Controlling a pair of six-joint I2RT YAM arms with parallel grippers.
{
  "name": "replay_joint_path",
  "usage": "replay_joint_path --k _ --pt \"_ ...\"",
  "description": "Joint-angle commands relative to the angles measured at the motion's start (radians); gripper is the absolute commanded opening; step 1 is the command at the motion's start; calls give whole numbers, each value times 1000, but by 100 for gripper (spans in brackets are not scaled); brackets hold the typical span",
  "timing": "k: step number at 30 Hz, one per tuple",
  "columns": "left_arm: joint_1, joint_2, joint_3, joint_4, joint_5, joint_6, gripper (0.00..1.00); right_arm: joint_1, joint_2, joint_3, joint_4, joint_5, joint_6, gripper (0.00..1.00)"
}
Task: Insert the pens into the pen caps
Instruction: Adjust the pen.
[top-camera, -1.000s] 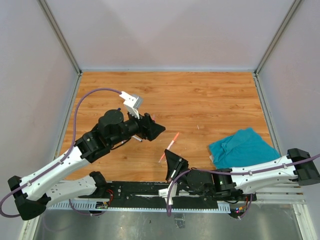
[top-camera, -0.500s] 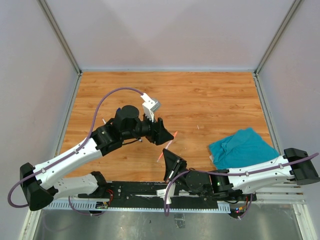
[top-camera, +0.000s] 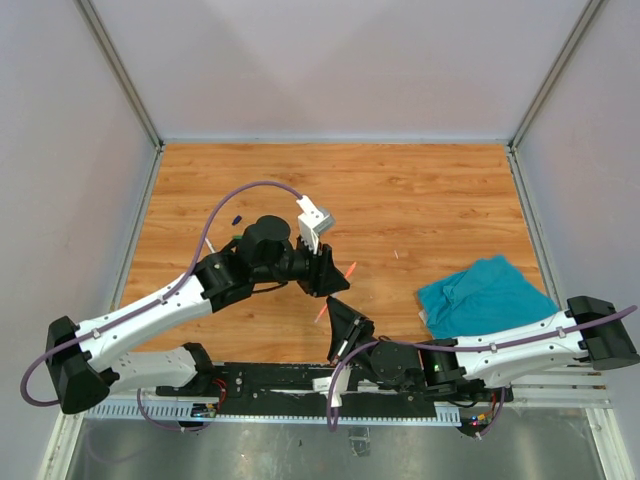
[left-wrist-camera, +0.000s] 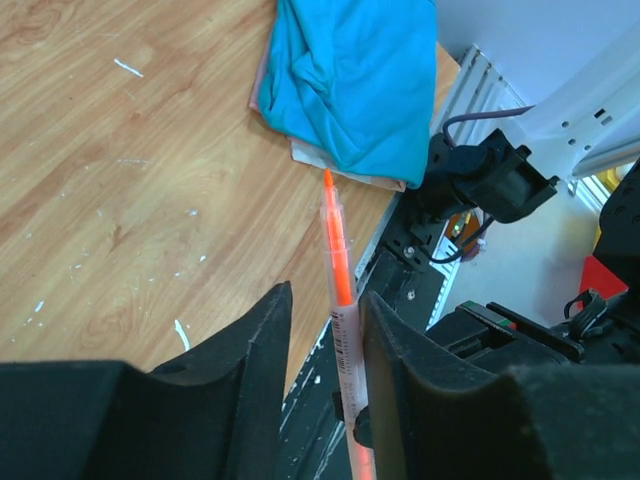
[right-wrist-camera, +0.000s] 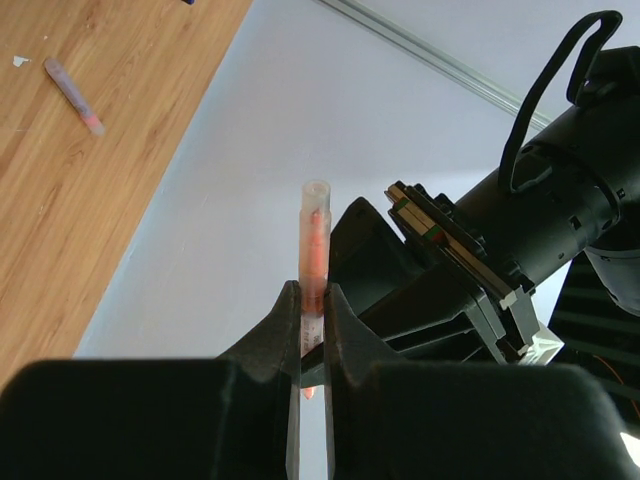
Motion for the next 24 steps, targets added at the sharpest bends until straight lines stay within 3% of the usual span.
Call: replay_joint_path --k 1,8,15,24 --pt "-13 7 -8 -4 30 20 35 20 6 -6 29 26 12 3" --pt "-14 4 2 -17 18 23 2 18 19 -4 27 40 19 6" --pt "-14 -15 8 -25 -20 23 0 15 40 3 25 50 29 29" --pt "-9 -48 -4 -38 -172 31 1 14 20 2 2 41 66 47"
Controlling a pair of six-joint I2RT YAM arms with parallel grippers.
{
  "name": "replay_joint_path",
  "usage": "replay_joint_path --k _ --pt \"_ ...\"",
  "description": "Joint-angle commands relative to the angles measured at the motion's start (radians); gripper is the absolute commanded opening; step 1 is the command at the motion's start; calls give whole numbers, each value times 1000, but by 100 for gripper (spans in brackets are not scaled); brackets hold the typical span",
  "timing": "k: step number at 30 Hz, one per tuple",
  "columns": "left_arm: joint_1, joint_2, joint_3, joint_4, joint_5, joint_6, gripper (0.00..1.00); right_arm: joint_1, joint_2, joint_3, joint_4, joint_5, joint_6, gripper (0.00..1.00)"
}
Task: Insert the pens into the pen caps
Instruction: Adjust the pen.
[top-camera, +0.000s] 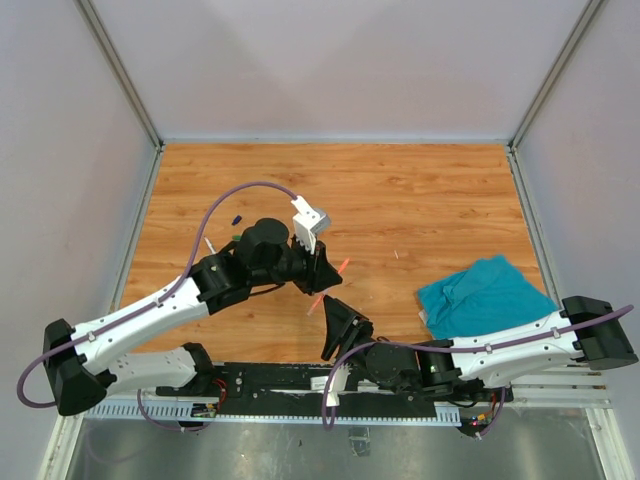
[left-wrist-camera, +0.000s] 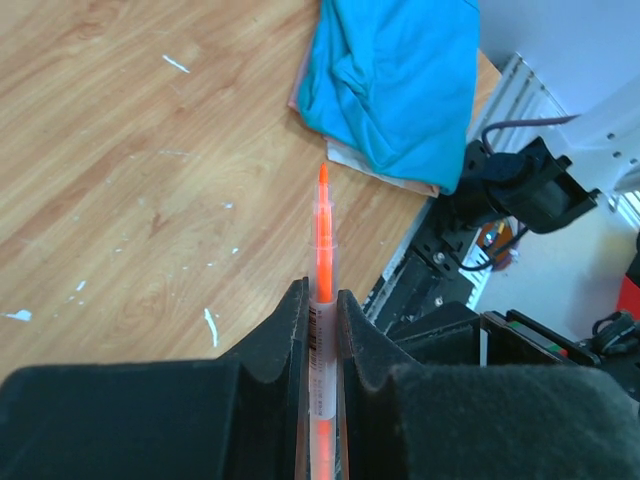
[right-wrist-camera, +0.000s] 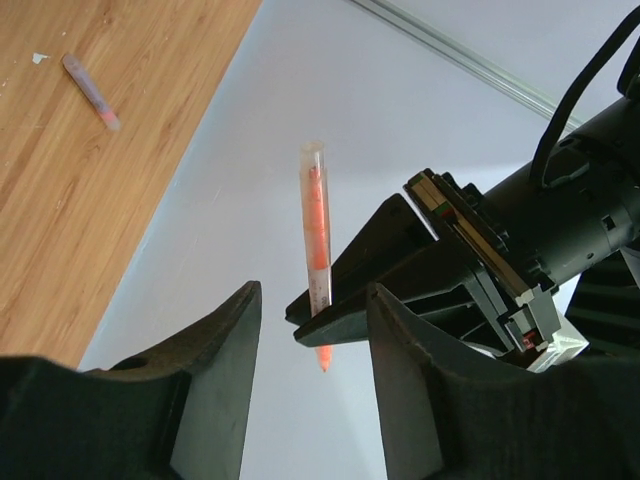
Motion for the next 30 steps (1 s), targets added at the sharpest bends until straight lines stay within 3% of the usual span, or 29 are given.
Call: replay_joint_path --k 1,9,14,18,23,30 --pt "16 -41 -7 -7 -108 23 0 14 -15 1 0 14 36 48" --pt "52 -70 -8 -55 -200 33 1 14 -46 -14 52 29 84 53" --pt "53 -95 0 -86 -241 45 0 14 -89 -7 74 44 198 55" --pt "53 -131 3 -95 -270 46 0 8 -120 27 70 88 418 56" --pt "53 -170 6 -105 -325 50 0 -22 -168 101 -59 126 751 57" --pt "107 -141 16 -133 -333 45 1 -182 -249 168 -300 8 1198 54"
